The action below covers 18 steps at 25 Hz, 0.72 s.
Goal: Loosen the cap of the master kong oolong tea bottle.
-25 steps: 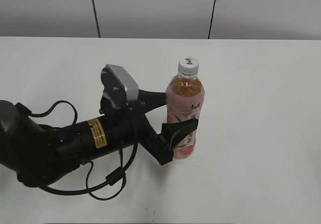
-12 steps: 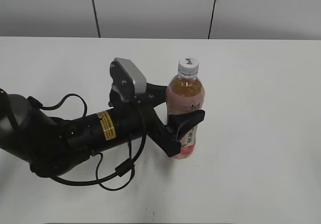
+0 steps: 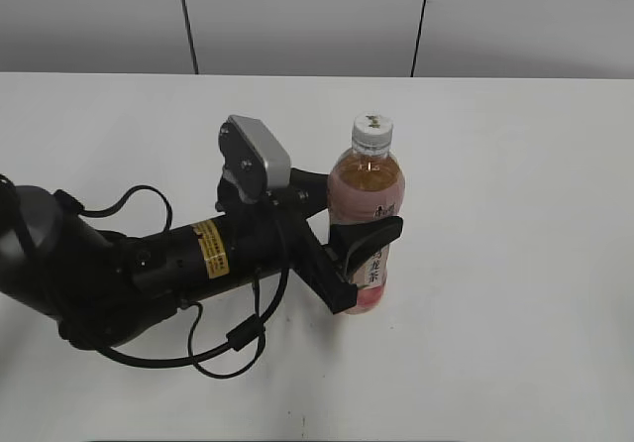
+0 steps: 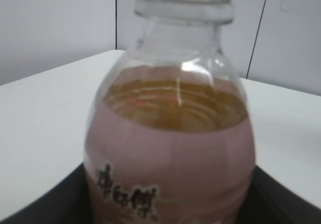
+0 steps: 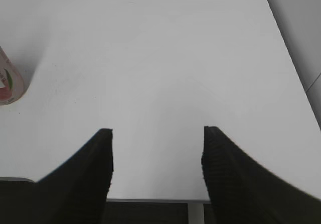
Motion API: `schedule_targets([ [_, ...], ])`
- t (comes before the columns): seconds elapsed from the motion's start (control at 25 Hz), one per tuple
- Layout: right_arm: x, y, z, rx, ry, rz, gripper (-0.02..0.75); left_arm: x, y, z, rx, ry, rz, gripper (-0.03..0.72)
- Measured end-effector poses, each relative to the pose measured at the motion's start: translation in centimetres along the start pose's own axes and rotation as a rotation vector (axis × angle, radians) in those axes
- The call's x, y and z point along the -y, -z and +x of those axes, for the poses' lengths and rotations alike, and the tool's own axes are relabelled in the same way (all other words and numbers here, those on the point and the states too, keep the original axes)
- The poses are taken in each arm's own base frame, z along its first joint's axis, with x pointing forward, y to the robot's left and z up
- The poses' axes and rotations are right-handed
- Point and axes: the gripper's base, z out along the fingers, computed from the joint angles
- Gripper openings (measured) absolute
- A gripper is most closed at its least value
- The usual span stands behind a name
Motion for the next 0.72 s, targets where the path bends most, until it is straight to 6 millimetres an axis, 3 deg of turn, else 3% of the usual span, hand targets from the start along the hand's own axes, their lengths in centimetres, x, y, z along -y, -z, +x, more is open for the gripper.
schedule_targets([
  [0.28,0.0,0.0,0.0,0.0,0.0,0.0,0.431,0.9,0.1,-0.5,-0.035,-0.06,0.097,0.424],
  [0.48,0.0,0.0,0.0,0.0,0.0,0.0,0.431,2.0,0.2,-2.0,-0.036,-0.117,0.151,0.424],
  [0.72,0.0,0.0,0.0,0.0,0.0,0.0,0.431,5.4,-0.8,-2.4,-0.017,-0.115,0.224,0.424],
])
